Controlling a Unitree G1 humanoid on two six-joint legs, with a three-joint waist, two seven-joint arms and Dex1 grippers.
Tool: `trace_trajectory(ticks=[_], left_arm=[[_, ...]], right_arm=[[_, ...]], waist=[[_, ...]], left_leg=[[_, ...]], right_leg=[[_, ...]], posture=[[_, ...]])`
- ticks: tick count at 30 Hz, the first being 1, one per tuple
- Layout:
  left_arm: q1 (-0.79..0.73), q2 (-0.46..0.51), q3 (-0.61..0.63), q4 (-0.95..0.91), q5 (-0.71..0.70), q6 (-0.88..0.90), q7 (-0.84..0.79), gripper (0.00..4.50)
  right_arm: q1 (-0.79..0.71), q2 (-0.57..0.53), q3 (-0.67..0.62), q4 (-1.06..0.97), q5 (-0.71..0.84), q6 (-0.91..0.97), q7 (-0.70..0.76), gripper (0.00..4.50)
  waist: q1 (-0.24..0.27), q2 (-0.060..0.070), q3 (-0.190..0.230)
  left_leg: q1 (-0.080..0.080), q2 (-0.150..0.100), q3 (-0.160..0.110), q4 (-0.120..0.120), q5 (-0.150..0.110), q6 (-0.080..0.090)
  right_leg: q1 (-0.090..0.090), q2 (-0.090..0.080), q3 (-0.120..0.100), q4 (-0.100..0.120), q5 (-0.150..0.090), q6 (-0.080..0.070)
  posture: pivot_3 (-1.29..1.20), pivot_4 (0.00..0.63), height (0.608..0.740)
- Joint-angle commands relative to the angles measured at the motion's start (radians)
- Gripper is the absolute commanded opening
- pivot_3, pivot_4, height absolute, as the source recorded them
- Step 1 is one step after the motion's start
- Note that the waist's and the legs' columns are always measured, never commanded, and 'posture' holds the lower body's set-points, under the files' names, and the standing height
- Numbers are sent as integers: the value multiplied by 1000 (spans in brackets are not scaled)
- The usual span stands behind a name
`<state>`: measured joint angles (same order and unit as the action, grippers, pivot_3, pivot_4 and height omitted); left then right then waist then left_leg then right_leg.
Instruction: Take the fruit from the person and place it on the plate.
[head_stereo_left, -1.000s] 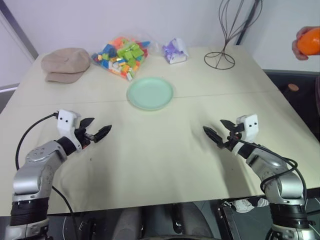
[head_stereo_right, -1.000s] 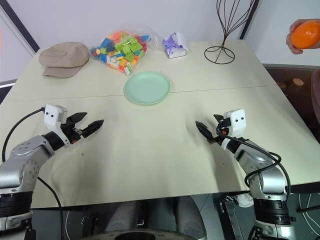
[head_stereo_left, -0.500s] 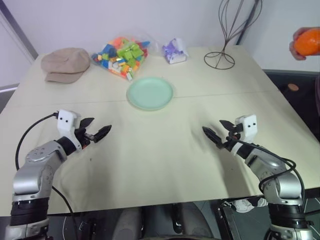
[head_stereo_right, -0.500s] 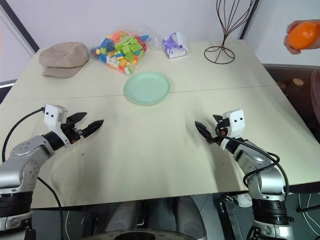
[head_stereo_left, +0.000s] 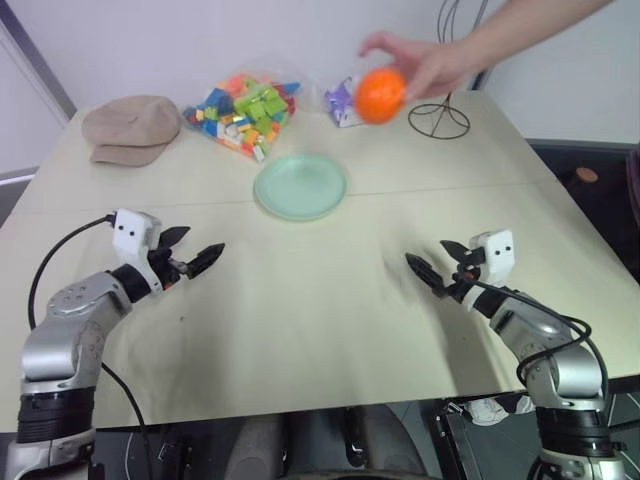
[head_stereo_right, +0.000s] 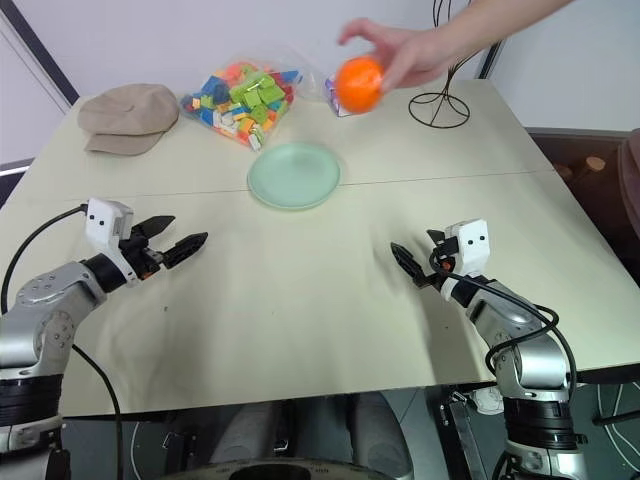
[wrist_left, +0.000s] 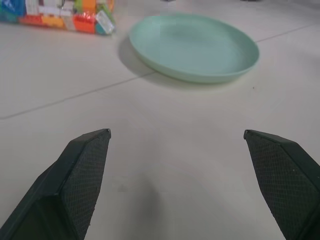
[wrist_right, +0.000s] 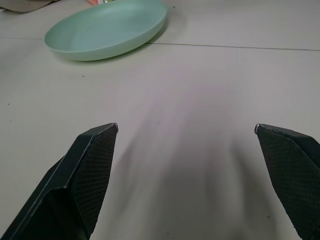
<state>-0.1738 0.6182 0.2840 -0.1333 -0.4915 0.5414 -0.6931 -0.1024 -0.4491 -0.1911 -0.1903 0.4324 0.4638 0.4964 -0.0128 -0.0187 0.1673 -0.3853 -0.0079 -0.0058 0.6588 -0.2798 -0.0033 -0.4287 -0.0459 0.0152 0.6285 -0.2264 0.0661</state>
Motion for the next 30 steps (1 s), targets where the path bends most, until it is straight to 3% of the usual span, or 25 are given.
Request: trace_trajectory(ticks=[1, 5, 9, 14, 17, 20, 23, 30], left_arm=[[-15, 14, -1, -31, -11, -4, -13, 4472], [-11, 16, 2, -18, -5, -10, -13, 4472], [-14, 18, -2, -17, -5, -5, -15, 4472], [-34, 20, -10, 5, 4, -10, -16, 4472], [-29, 11, -12, 13, 7, -18, -11, 4472], [-25, 1, -13, 22, 11, -25, -2, 4472], [-25, -7, -15, 33, 19, -36, 7, 4472], [-7, -7, -1, 29, 19, -34, 19, 4472]], right_arm=[[-56, 16, -65, -47, 28, -14, -52, 4495], [-107, 82, -105, -121, 88, 9, -142, 4495], [-123, 77, -33, -163, 35, 9, -146, 4495], [-180, -132, 202, -219, -213, -42, -33, 4495], [-213, -169, 250, -272, -228, -47, 2, 4495], [-250, 95, 123, -287, 87, 137, -138, 4495], [-248, 276, 61, -256, 240, 204, -218, 4495], [-271, 449, 106, -96, 163, 40, -249, 4495]], waist=[[-1, 0, 0], [-1, 0, 0], [-1, 0, 0], [0, 2, 2], [-1, 1, 2], [-5, -2, 3], [-2, -2, 3], [-2, -1, 3]], left_leg=[[0, 0, 0, 0, 0, 0], [0, 0, 0, 0, 0, 0], [0, 0, 0, 0, 0, 0], [-1, 0, 0, 1, 0, 0], [-1, 0, 0, 2, 0, 0], [-1, 2, -1, 2, 0, 0], [-2, 3, -2, 1, 0, 0], [-3, 0, -1, 2, 0, 0]], right_leg=[[0, 0, 0, 0, 0, 0], [0, 0, 0, 0, 0, 0], [0, 0, 0, 0, 0, 0], [0, -1, 0, 0, 0, 0], [-1, 0, -1, 0, 0, 0], [-1, 2, -1, 0, 0, 1], [-1, 3, -1, 1, 2, 3], [-2, -3, 0, 0, 0, 0]], posture=[[0, 150, 740], [0, 150, 740], [0, 150, 740], [0, 150, 740], [0, 150, 740], [0, 150, 740], [0, 150, 740], [0, 150, 740]])
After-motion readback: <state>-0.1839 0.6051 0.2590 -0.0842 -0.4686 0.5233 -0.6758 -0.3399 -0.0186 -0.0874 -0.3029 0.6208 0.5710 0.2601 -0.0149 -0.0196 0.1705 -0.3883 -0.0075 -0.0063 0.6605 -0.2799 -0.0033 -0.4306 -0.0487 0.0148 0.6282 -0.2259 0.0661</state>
